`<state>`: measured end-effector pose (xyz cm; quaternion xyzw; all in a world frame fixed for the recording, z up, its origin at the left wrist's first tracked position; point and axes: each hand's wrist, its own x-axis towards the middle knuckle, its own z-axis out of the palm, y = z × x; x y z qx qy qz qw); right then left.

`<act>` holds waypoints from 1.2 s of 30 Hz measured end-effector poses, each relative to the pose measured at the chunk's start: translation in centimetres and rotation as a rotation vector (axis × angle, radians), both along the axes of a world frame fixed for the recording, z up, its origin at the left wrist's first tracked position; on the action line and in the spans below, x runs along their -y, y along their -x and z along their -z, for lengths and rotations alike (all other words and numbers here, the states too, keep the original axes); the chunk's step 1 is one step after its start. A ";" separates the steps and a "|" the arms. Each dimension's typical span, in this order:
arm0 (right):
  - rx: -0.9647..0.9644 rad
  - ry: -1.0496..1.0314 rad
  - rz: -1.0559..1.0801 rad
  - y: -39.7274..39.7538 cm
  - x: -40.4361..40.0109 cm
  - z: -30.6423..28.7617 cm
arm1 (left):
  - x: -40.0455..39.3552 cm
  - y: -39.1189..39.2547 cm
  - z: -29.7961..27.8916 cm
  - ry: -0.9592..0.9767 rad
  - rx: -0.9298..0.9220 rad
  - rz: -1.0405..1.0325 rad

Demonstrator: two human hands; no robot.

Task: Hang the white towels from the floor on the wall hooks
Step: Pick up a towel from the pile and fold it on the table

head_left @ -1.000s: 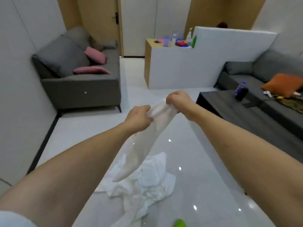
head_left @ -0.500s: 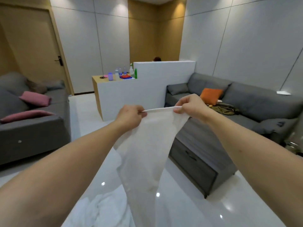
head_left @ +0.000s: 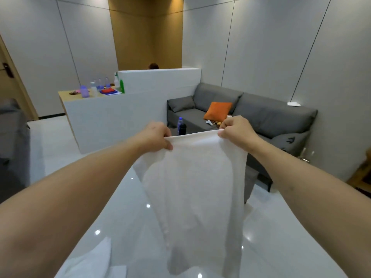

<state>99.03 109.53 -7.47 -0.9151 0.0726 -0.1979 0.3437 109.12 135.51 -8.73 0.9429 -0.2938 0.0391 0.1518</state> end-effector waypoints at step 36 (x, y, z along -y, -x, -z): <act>0.176 0.397 -0.005 -68.0 23.5 -6.5 | 18.9 -60.9 -8.0 0.195 0.431 -0.515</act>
